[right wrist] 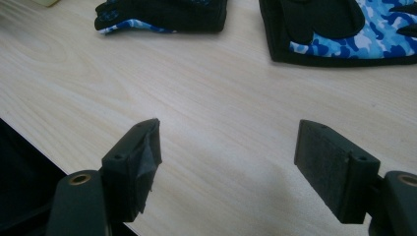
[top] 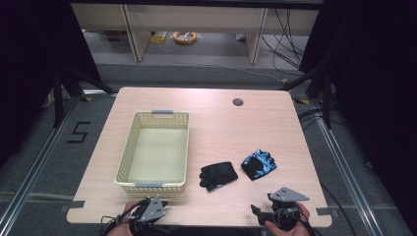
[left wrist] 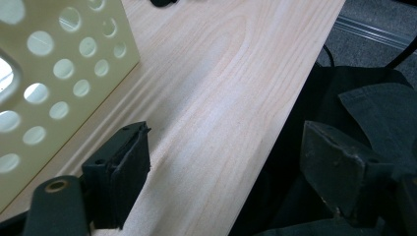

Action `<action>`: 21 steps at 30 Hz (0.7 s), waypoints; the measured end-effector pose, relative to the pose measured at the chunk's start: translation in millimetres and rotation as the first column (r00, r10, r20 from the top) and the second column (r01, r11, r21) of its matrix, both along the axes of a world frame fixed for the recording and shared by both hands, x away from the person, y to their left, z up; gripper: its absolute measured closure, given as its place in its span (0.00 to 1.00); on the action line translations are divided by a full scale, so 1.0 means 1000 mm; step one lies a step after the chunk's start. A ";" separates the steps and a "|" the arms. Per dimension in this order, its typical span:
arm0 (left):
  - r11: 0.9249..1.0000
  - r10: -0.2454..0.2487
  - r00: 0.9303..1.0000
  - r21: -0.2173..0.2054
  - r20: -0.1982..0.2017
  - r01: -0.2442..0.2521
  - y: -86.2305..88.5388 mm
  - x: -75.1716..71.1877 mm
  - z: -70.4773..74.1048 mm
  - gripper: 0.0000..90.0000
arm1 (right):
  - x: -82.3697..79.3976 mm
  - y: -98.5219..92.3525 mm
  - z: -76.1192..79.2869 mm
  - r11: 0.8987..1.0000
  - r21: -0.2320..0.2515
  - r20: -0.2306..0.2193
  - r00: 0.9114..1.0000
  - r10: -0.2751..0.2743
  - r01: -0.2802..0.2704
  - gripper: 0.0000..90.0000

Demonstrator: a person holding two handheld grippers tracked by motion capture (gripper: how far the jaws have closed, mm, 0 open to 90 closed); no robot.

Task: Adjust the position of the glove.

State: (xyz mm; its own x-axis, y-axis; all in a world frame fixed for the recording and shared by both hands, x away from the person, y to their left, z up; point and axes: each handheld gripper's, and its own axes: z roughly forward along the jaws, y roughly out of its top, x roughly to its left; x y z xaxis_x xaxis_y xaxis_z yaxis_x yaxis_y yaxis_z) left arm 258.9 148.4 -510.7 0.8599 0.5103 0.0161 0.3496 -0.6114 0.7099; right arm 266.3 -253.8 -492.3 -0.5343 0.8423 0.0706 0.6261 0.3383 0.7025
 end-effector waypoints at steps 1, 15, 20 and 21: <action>1.000 0.000 1.000 0.000 0.000 0.000 0.000 0.000 0.000 0.21 | 0.000 0.000 0.000 1.000 0.000 0.000 1.000 0.000 0.000 0.30; 1.000 0.008 1.000 -0.020 0.000 -0.008 -0.001 -0.001 -0.001 0.21 | 0.003 0.004 0.003 0.998 0.003 0.011 0.998 0.057 -0.057 0.37; 1.000 0.007 1.000 -0.020 -0.007 -0.007 -0.001 0.000 -0.001 0.21 | 0.008 0.014 0.011 0.994 -0.004 0.057 0.993 0.107 -0.107 0.47; 1.000 0.007 1.000 -0.020 -0.007 -0.007 -0.001 0.000 -0.001 0.21 | 0.008 0.014 0.011 0.994 -0.004 0.057 0.993 0.107 -0.107 0.47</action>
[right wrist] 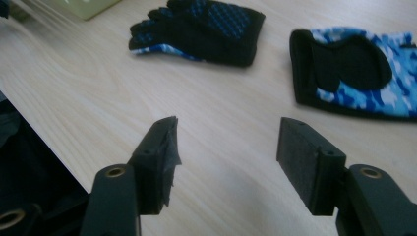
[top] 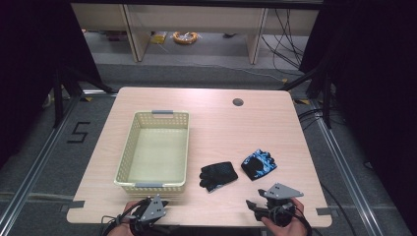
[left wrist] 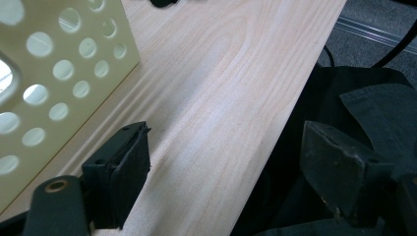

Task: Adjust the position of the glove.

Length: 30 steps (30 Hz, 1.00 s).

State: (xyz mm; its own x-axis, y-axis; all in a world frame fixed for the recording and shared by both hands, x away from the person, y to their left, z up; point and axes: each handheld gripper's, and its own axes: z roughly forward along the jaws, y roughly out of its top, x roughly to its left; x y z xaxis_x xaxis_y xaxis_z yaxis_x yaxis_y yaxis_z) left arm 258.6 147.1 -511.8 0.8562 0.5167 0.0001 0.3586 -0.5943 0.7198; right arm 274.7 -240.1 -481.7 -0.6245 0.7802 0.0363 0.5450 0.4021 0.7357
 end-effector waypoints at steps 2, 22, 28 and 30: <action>1.000 -0.002 1.000 0.001 0.002 0.002 0.000 0.000 0.000 0.21 | 0.004 0.005 0.002 1.000 -0.005 0.015 1.000 0.028 -0.028 0.51; 1.000 0.004 1.000 -0.001 0.002 -0.004 0.001 0.001 0.000 0.21 | 0.084 0.072 0.003 0.965 -0.104 0.029 0.969 0.245 -0.241 0.66; 1.000 -0.001 1.000 -0.005 0.000 0.001 0.001 0.000 0.001 0.21 | 0.097 0.079 0.000 0.958 -0.101 -0.009 0.963 0.269 -0.269 0.69; 1.000 -0.003 1.000 -0.003 0.001 0.003 0.001 0.001 0.001 0.21 | 0.100 0.080 -0.001 0.957 -0.095 -0.027 0.962 0.271 -0.273 0.70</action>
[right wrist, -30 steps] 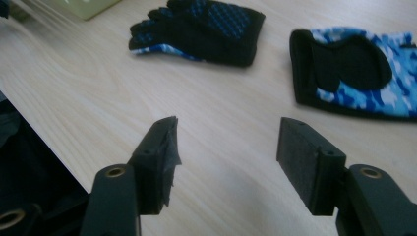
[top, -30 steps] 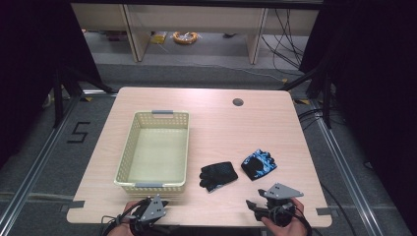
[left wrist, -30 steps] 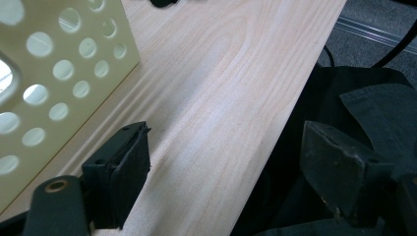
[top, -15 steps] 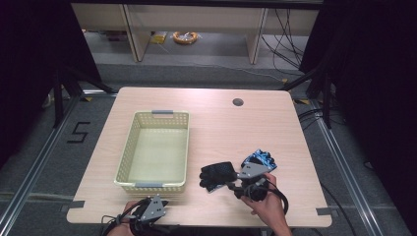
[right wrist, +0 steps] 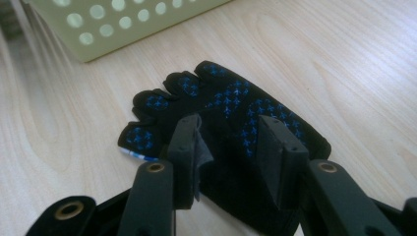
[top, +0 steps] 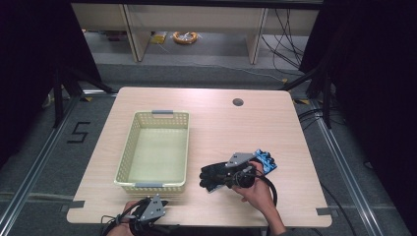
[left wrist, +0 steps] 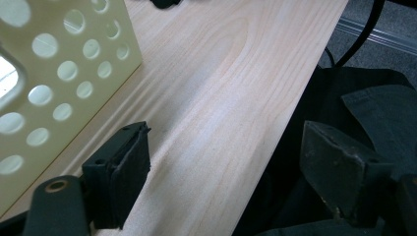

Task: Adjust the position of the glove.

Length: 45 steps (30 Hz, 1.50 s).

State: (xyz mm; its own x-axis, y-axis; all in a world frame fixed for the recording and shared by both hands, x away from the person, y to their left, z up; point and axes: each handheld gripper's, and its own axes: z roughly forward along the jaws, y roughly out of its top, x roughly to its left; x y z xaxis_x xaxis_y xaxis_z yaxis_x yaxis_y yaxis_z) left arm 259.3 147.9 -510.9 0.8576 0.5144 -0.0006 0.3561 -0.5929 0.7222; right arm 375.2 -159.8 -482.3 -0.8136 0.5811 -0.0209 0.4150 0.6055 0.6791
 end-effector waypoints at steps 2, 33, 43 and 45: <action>1.000 0.008 1.000 0.003 0.005 -0.008 0.000 0.000 0.000 0.21 | 0.003 0.002 -0.003 1.000 0.014 0.003 1.000 -0.003 0.003 0.70; 1.000 0.011 1.000 -0.003 0.009 -0.011 0.002 0.001 0.001 0.21 | 0.009 0.005 0.006 0.997 0.067 -0.054 0.998 0.042 -0.039 0.98; 1.000 0.011 1.000 -0.009 0.000 -0.011 0.002 0.001 0.002 0.21 | -0.016 -0.004 0.045 0.986 0.149 0.014 0.997 0.071 -0.073 0.99; 1.000 0.004 1.000 -0.013 -0.003 -0.004 0.003 0.001 0.002 0.21 | -0.019 -0.003 0.046 0.985 0.157 0.008 0.998 0.067 -0.068 0.99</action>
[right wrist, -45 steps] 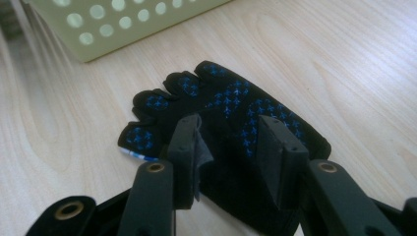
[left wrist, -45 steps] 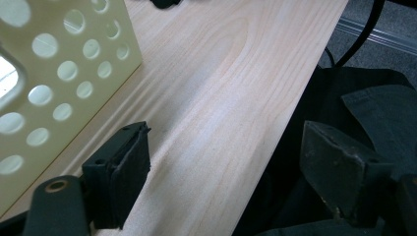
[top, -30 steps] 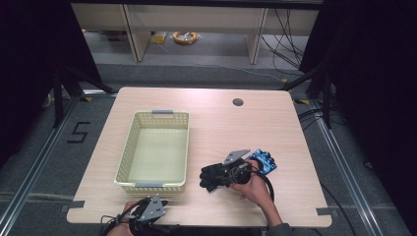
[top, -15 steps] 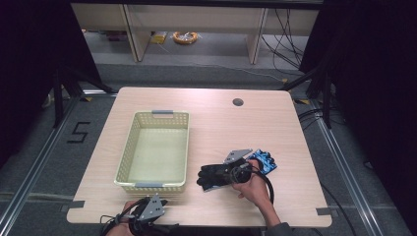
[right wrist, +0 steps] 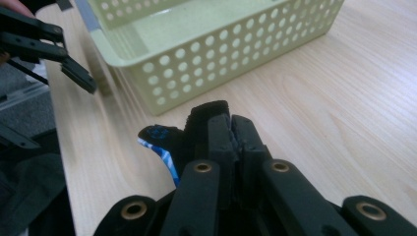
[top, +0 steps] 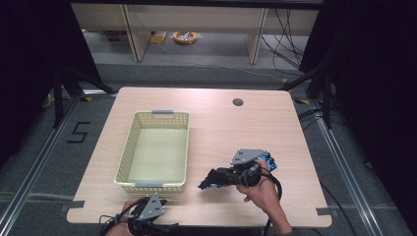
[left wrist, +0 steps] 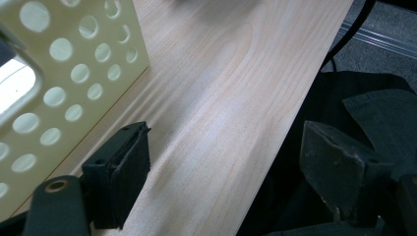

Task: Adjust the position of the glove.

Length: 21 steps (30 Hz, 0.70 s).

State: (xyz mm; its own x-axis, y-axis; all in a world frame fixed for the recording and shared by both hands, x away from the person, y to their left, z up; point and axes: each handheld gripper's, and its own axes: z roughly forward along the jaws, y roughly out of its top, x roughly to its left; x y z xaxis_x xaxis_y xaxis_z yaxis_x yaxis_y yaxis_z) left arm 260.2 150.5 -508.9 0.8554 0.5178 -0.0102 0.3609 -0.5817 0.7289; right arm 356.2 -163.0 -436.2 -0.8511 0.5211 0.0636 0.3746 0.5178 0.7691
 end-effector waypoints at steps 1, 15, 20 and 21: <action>1.000 0.007 1.000 0.003 0.004 -0.007 0.000 0.000 0.000 0.21 | -0.003 0.000 0.001 1.000 0.005 0.006 1.000 0.001 -0.001 0.99; 1.000 0.010 1.000 0.005 0.016 -0.010 0.001 0.000 0.001 0.21 | -0.028 -0.001 -0.002 1.000 0.017 0.015 1.000 0.005 -0.005 0.98; 1.000 0.009 1.000 0.005 0.016 -0.009 0.001 0.000 0.001 0.21 | -0.037 0.000 -0.021 1.000 -0.023 -0.024 1.000 -0.007 0.006 0.98; 1.000 0.009 1.000 0.005 0.016 -0.009 0.001 0.000 0.001 0.21 | -0.037 0.000 -0.021 1.000 -0.023 -0.024 1.000 -0.007 0.006 0.98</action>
State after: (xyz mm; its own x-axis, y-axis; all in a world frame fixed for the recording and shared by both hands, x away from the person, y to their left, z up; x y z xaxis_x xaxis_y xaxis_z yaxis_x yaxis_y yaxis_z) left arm 259.9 151.4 -507.5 0.8509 0.5252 0.0060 0.3544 -0.5825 0.7315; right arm 319.4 -162.6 -457.0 -0.8461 0.5282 0.0717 0.3960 0.5329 0.7478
